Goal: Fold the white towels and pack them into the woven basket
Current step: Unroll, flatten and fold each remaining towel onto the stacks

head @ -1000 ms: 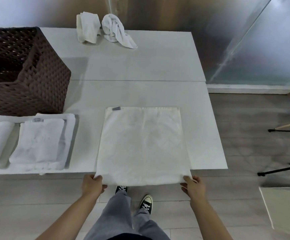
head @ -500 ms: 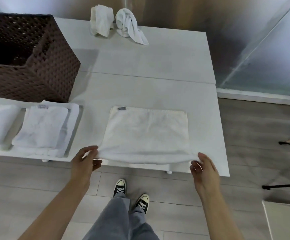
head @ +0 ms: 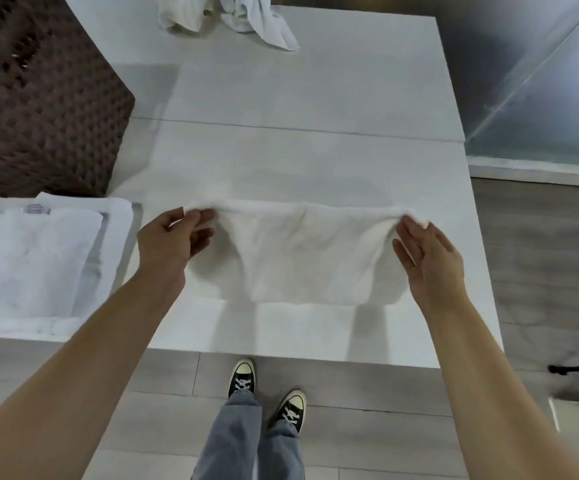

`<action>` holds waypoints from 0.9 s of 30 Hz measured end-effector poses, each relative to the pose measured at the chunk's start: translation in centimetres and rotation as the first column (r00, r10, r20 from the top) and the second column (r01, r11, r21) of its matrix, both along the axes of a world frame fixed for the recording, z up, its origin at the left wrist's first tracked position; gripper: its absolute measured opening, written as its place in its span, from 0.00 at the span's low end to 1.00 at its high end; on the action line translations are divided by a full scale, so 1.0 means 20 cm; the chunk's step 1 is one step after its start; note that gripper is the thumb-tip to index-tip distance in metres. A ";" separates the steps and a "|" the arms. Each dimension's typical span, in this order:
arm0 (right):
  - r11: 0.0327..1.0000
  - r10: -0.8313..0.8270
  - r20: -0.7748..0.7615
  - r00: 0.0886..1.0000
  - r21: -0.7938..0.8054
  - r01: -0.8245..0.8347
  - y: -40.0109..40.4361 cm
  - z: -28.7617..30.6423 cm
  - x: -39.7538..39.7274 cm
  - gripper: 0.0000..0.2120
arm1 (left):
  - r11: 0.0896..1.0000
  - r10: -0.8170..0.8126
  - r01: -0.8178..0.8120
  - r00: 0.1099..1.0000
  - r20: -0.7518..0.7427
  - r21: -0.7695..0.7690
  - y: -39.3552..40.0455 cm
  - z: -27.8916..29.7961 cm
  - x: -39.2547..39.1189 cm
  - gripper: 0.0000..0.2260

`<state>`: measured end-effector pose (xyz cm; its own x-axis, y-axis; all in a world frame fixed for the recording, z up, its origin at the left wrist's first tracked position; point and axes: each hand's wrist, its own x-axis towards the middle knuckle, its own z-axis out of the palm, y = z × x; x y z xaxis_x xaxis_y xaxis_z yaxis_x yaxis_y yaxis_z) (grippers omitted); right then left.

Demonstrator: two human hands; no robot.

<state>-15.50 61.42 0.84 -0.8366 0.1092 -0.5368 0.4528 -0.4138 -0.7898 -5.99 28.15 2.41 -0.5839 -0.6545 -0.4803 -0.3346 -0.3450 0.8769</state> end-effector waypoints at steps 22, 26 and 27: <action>0.006 0.690 0.026 0.723 0.999 -0.041 -0.12 -0.63 0.07 0.22 | -0.117 -0.629 0.684 0.510 0.586 -0.720 0.55 -0.64 0.32 0.24; -0.157 0.618 0.058 0.784 0.986 0.050 -0.17 -0.58 0.19 0.16 | -0.144 -0.526 0.684 0.559 0.641 -0.715 0.50 -0.63 0.28 0.24; -0.183 0.605 0.061 0.794 0.981 0.064 -0.18 -0.57 0.24 0.15 | -0.143 -0.500 0.691 0.568 0.654 -0.709 0.49 -0.62 0.26 0.25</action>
